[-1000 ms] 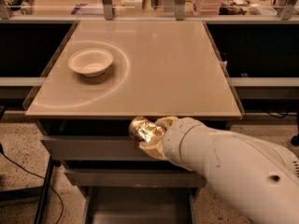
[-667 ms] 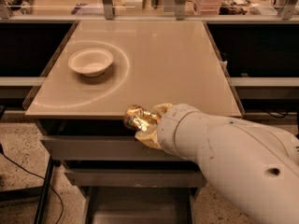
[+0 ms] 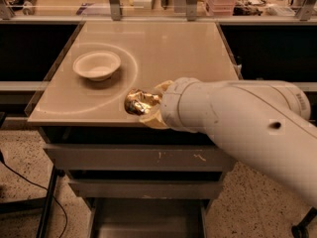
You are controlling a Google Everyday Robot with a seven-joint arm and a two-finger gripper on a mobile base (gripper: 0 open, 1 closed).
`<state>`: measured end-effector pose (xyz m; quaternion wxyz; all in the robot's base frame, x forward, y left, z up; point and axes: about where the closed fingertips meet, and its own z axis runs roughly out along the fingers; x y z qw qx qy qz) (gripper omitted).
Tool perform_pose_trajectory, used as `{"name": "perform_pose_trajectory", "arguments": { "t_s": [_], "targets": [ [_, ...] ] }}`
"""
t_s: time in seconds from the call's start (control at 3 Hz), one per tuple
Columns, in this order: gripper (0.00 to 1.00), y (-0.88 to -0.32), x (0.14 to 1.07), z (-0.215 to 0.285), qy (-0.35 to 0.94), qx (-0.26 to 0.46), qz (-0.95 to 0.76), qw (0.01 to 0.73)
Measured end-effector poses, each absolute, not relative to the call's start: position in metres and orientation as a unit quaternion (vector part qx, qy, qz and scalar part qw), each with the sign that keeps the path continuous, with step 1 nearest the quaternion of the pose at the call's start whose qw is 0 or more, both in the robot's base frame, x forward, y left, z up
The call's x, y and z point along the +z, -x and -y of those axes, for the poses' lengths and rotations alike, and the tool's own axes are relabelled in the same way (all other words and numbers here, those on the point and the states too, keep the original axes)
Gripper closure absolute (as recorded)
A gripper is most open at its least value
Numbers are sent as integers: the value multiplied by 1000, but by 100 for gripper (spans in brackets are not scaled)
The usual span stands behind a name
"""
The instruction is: Pick orange can from bottom drawer and place on counter
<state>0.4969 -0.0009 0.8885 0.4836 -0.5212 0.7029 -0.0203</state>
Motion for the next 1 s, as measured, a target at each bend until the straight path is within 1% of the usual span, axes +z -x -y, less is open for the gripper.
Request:
{"name": "perform_pose_trajectory", "arguments": {
  "t_s": [0.33,0.67,1.0],
  "targets": [
    [100,-535,888,-1,531,-19,-699,479],
    [100,-569,877,11,519,-31,-706,480],
    [82,-570,879,11,521,-36,-706,479]
  ]
}}
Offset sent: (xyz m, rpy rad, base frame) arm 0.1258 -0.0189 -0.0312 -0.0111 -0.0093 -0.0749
